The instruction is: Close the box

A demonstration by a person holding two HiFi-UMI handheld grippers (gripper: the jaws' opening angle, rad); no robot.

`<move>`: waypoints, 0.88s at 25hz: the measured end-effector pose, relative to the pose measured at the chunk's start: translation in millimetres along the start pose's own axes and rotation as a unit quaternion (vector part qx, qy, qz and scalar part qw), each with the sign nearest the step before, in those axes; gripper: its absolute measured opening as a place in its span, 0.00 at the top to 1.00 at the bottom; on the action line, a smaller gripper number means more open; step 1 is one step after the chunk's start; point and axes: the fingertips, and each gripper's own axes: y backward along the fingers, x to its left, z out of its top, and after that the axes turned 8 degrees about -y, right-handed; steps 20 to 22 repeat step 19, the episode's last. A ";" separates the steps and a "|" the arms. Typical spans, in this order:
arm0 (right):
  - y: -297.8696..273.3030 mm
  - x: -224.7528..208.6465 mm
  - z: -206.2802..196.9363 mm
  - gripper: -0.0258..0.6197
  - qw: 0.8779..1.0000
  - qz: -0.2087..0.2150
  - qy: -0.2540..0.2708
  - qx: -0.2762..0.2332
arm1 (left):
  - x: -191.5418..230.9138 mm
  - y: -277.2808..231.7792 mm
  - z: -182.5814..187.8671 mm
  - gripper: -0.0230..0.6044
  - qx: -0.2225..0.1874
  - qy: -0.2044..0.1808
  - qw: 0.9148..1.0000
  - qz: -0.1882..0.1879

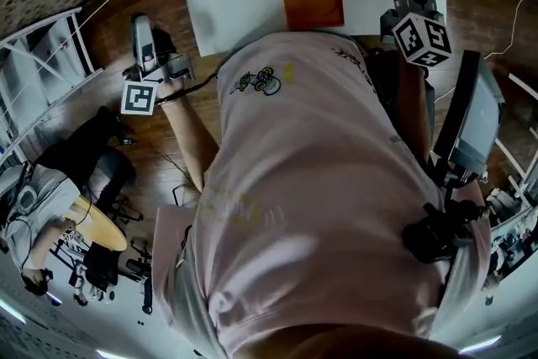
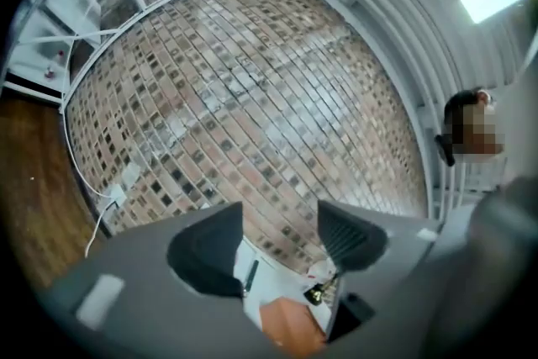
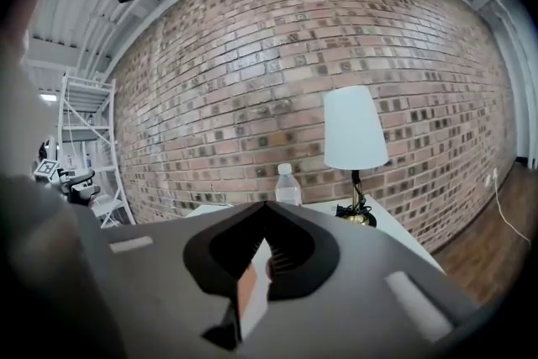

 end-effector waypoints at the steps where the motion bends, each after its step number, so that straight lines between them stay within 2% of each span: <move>1: 0.3 3.4 0.4 0.96 1.000 0.003 0.004 -0.002 | -0.6 1.6 -0.4 0.51 0.000 0.000 1.000 -0.001; 4: 1.6 10.2 3.7 0.96 1.000 0.009 0.008 -0.011 | 0.1 3.3 -1.7 0.54 -0.003 0.003 1.000 -0.001; 22: 0.2 17.0 11.8 0.96 0.999 0.019 0.028 -0.014 | 11.7 -4.4 -6.1 0.57 0.000 0.012 1.000 0.016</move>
